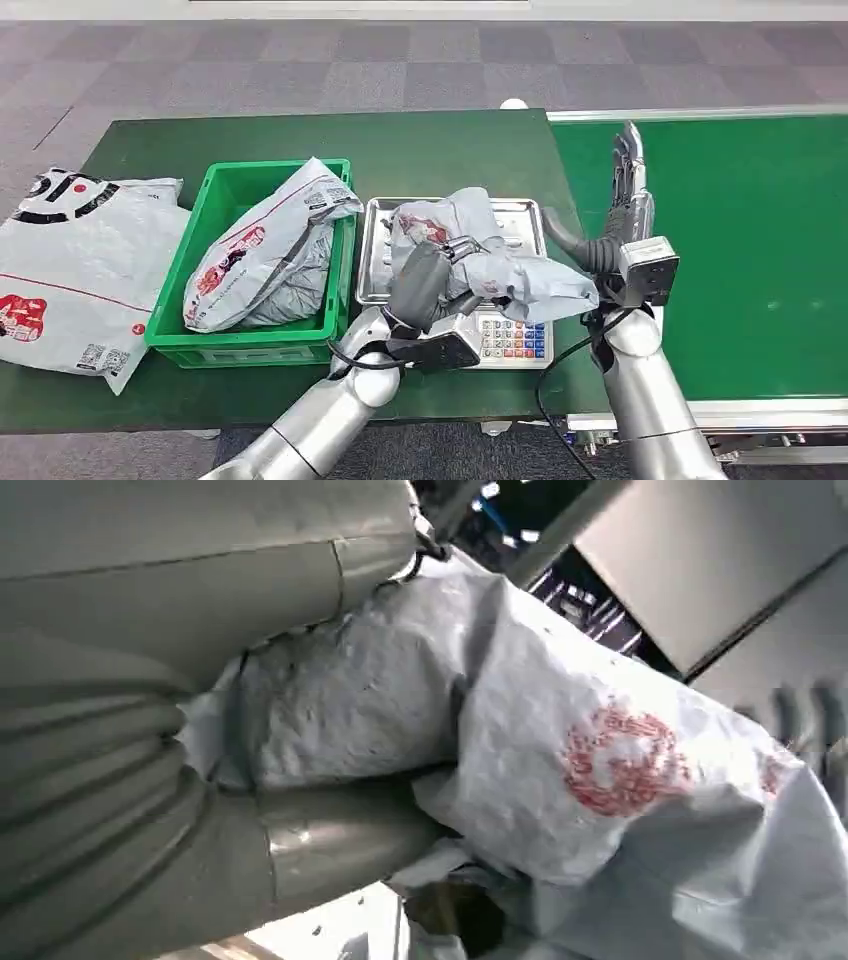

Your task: Moved the parcel from conveyor to table for the left to box.

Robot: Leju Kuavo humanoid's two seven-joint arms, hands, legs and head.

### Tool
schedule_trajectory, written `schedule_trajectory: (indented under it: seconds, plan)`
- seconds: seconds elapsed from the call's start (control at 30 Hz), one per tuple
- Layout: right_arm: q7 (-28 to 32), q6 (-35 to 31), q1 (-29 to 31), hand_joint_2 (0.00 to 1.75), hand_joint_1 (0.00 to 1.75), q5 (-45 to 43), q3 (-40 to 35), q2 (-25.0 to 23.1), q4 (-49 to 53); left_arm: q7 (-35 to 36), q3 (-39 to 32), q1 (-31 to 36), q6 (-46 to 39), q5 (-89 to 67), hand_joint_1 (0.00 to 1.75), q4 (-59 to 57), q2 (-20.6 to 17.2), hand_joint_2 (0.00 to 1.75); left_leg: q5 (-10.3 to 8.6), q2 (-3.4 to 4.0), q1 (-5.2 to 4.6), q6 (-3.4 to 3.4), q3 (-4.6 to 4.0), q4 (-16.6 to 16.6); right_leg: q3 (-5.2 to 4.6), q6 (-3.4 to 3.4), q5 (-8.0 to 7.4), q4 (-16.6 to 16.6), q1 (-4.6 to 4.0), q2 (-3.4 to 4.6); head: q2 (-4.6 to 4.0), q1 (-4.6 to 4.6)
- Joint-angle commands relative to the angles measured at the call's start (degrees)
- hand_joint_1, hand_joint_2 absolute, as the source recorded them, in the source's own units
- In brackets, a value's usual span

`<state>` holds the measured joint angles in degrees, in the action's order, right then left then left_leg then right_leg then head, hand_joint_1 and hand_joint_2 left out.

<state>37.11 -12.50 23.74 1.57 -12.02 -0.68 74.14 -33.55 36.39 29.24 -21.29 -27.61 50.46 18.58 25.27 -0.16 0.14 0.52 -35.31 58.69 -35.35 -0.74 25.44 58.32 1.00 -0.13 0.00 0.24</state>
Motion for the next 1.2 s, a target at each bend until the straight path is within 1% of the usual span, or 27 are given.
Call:
schedule_trajectory:
  seconds: [0.03, 0.07, 0.1, 0.13, 0.17, 0.2, 0.23, 0.27, 0.33, 0.37, 0.4, 0.43, 0.5, 0.53, 0.57, 0.6, 0.67, 0.77, 0.8, 0.83, 0.9, 0.97, 1.03, 1.07, 1.13, 1.17, 1.2]
  plan:
    - [-0.3, 0.1, 2.1, 1.75, 0.0, -0.2, 1.5, 0.7, -3.0, 0.2, -2.3, -1.1, -0.1, 0.3, 1.75, 4.5, -2.9, 1.75, 0.01, 0.17, 0.04, 0.0, 0.25, -0.2, 0.23, 0.07, -0.07, -0.2, -0.05, 0.16, 0.0, 0.0]
    - [-0.3, 0.1, 2.1, 1.75, 0.0, -0.2, 1.5, 0.7, -3.0, 0.2, -2.3, -1.1, -0.1, 0.3, 1.75, 4.5, -2.9, 1.75, 0.02, 0.1, 0.0, -0.01, 0.11, -0.1, 0.09, 0.03, -0.02, -0.1, -0.01, 0.1, 0.0, 0.0]
    - [-0.3, 0.1, 2.1, 1.75, 0.0, -0.2, 1.4, 0.7, -3.0, -1.0, -2.7, -1.4, -2.0, 0.3, 1.75, 5.3, -2.8, 1.75, 0.02, 0.13, 0.03, -0.01, 0.18, -0.1, 0.17, 0.05, -0.04, -0.2, -0.03, 0.12, 0.0, 0.0]
    - [-0.2, -0.1, 2.2, 1.75, 0.0, -0.5, 1.4, 0.8, -3.1, -3.8, -3.3, -2.3, -6.1, 1.4, 1.75, 7.9, -3.0, 1.75, 0.02, 0.1, 0.01, -0.01, 0.15, -0.1, 0.14, 0.04, -0.03, -0.1, -0.01, 0.1, 0.0, 0.0]
    - [-0.2, -0.2, 2.3, 1.75, 0.0, -0.5, 1.3, 1.0, -3.2, -4.4, -3.5, -2.8, -7.3, 2.0, 1.75, 9.8, -3.3, 1.75, 0.02, 0.08, 0.0, 0.0, 0.08, 0.0, 0.08, 0.03, -0.01, -0.1, -0.01, 0.07, 0.0, 0.0]
    - [-0.2, -0.3, 2.4, 1.75, 0.0, -0.7, 1.2, 1.1, -3.3, -5.2, -3.6, -3.5, -8.9, 2.6, 1.75, 12.7, -3.9, 1.75, 0.02, 0.08, -0.03, 0.0, 0.08, 0.0, 0.05, 0.02, 0.0, 0.0, 0.03, 0.08, 0.0, 0.02]
    - [-0.2, -0.5, 2.5, 1.75, 0.0, -0.9, 1.1, 1.3, -3.5, -5.4, -3.8, -4.1, -10.4, 2.8, 1.75, 15.0, -4.5, 1.75, 0.03, 0.17, 0.02, 0.01, 0.28, -0.2, 0.25, 0.08, -0.04, -0.2, -0.03, 0.16, 0.0, 0.02]
    - [-0.2, -0.7, 2.6, 1.75, 0.0, -1.1, 1.1, 1.5, -3.6, -6.1, -4.1, -4.7, -12.1, 3.1, 1.75, 17.5, -4.9, 1.75, 0.03, 0.13, 0.0, 0.01, 0.07, 0.0, 0.04, 0.04, -0.02, -0.1, 0.0, 0.14, 0.0, 0.0]
    - [-0.1, -0.9, 2.0, 1.75, 0.0, -1.4, 1.1, 1.8, -3.3, -6.5, -4.4, -6.3, -17.6, 3.7, 1.75, 23.7, -6.6, 1.75, 0.05, 0.16, 0.04, 0.02, 0.12, -0.1, 0.1, 0.06, -0.01, -0.1, -0.04, 0.16, 0.0, 0.02]
    - [0.0, -0.9, 1.8, 1.75, 0.0, -1.4, 1.1, 1.8, -3.1, -6.5, -5.0, -6.7, -18.7, 3.4, 1.75, 25.5, -6.8, 1.75, 0.05, 0.19, 0.04, 0.03, 0.21, -0.1, 0.18, 0.09, -0.02, -0.2, -0.05, 0.2, 0.0, 0.0]
    - [0.2, -1.2, 1.0, 1.75, 0.0, -1.5, 1.1, 2.0, -2.6, -6.5, -10.1, -9.4, -18.7, -0.3, 1.75, 31.1, -5.5, 1.75, 0.06, 0.24, 0.05, 0.04, 0.31, -0.2, 0.25, 0.12, -0.03, -0.2, -0.06, 0.24, 0.0, 0.0]
    - [0.2, -1.2, 0.8, 1.75, 0.0, -1.5, 1.1, 2.1, -2.4, -6.5, -11.3, -9.9, -18.7, -1.1, 1.75, 31.9, -5.3, 1.75, 0.04, 0.15, 0.01, 0.02, 0.1, -0.1, 0.07, 0.06, -0.01, -0.1, -0.02, 0.15, 0.0, 0.0]
    - [0.3, -1.7, 0.1, 1.75, 0.0, -1.7, 1.0, 2.3, -1.8, -6.5, -18.5, -11.3, -18.7, -3.6, 1.75, 34.8, -3.1, 1.75, 0.07, 0.18, 0.04, 0.01, 0.1, 0.0, 0.05, 0.07, 0.01, -0.1, -0.05, 0.18, 0.0, 0.0]
    - [0.3, -1.8, 0.0, 1.75, 0.0, -1.7, 1.0, 2.4, -1.6, -6.5, -20.5, -11.3, -18.7, -1.9, 1.75, 34.6, -2.9, 1.75, 0.04, 0.13, 0.03, 0.01, 0.05, 0.0, 0.02, 0.06, 0.01, 0.0, -0.04, 0.12, 0.0, 0.0]
    - [0.2, -1.9, -0.2, 1.75, 0.0, -1.7, 1.0, 2.5, -1.3, -6.5, -23.4, -11.2, -18.7, -1.6, 1.75, 35.1, -2.6, 1.75, 0.06, 0.23, 0.08, 0.01, 0.29, -0.2, 0.25, 0.11, -0.02, -0.3, -0.1, 0.22, 0.0, 0.02]
    - [0.2, -1.9, -0.3, 1.75, 0.0, -1.7, 0.9, 2.5, -1.2, -6.5, -24.5, -11.2, -18.7, -1.2, 1.75, 35.0, -2.6, 1.75, 0.04, 0.15, 0.03, 0.0, 0.08, 0.0, 0.03, 0.07, 0.01, -0.1, -0.04, 0.14, 0.0, 0.0]
    - [0.1, -2.1, -1.2, 1.75, 0.0, -1.7, 1.1, 2.4, -0.2, -6.5, -28.4, -11.6, -18.7, -1.5, 1.75, 34.8, -2.1, 1.75, 0.04, 0.25, 0.06, 0.01, 0.23, -0.2, 0.16, 0.11, -0.03, -0.2, -0.07, 0.24, 0.0, 0.0]
    - [-0.3, -2.8, -3.3, 1.75, 0.0, -1.4, 1.3, 2.9, 2.4, -6.5, -32.9, -11.8, -18.7, -9.2, 1.75, 29.7, -0.9, 1.75, 0.0, 0.15, 0.02, 0.02, 0.2, -0.2, 0.14, 0.09, -0.01, -0.2, -0.03, 0.12, 0.0, 0.0]
    - [-0.9, -3.3, -4.8, 1.75, 0.0, -0.8, 1.6, 3.1, 4.1, -5.4, -36.8, -9.7, -18.7, -16.3, 1.75, 20.2, 0.5, 1.75, 0.0, 0.05, 0.03, 0.01, 0.19, -0.1, 0.16, 0.07, 0.03, -0.1, -0.04, 0.02, 0.0, 0.0]
    - [-1.0, -3.4, -6.4, 1.75, 0.0, -0.6, 1.9, 3.4, 5.8, -1.8, -37.0, -7.7, -18.7, -20.6, 1.75, 14.5, -0.5, 1.75, -0.01, 0.05, 0.02, 0.01, 0.22, -0.2, 0.19, 0.08, 0.01, -0.2, -0.03, 0.01, 0.0, 0.0]
    - [-1.7, -3.5, -8.1, 1.75, 0.0, -0.1, 2.5, 3.6, 7.9, 7.1, -33.8, -4.9, -18.7, -26.6, 1.75, 6.9, -3.2, 1.75, -0.09, -0.22, 0.0, 0.01, 0.35, -0.3, 0.39, 0.08, 0.03, -0.3, -0.01, -0.27, 0.0, 0.0]
    - [-2.8, -3.2, -10.1, 1.75, 0.0, 0.9, 3.5, 3.3, 10.1, 19.1, -29.0, -2.4, -17.8, -31.9, 1.75, -0.2, -6.0, 1.75, -0.07, -0.28, -0.05, 0.0, 0.27, -0.2, 0.3, 0.06, 0.07, -0.1, 0.04, -0.33, 0.0, 0.02]
    - [-3.3, -2.9, -10.8, 1.75, 0.0, 1.6, 3.8, 3.2, 11.0, 23.2, -27.4, -1.3, -15.8, -32.9, 1.75, -3.0, -6.8, 1.75, -0.06, -0.19, -0.03, 0.01, 0.19, -0.1, 0.19, 0.07, 0.05, -0.1, 0.03, -0.25, 0.0, 0.0]
    - [-3.7, -2.7, -11.0, 1.75, 0.0, 2.0, 4.1, 3.2, 11.3, 26.5, -25.9, -0.2, -13.5, -34.5, 1.75, -5.4, -7.3, 1.75, -0.09, -0.22, 0.0, 0.02, 0.24, -0.2, 0.26, 0.09, 0.02, -0.2, -0.01, -0.27, 0.0, 0.02]
    - [-4.0, -2.5, -10.7, 1.75, 0.0, 2.3, 4.5, 3.1, 11.1, 28.6, -24.8, 0.3, -10.9, -35.0, 1.75, -6.7, -7.7, 1.75, -0.03, -0.12, -0.02, 0.01, 0.12, -0.1, 0.1, 0.07, 0.05, -0.1, 0.02, -0.15, 0.0, 0.0]
    - [-4.2, -2.3, -10.5, 1.75, 0.0, 2.6, 4.8, 3.0, 10.7, 30.9, -23.3, 0.8, -7.0, -36.4, 1.75, -7.8, -8.1, 1.75, -0.04, -0.13, 0.02, 0.02, 0.17, -0.1, 0.16, 0.1, 0.04, -0.1, -0.03, -0.16, 0.0, 0.0]
    - [-4.2, -2.3, -10.5, 1.75, 0.0, 2.6, 4.8, 3.0, 10.7, 30.9, -23.3, 0.8, -7.0, -36.4, 1.75, -7.8, -8.1, 1.75, -0.03, -0.1, -0.02, 0.02, 0.15, -0.1, 0.1, 0.08, 0.05, -0.1, 0.02, -0.09, 0.0, 0.0]
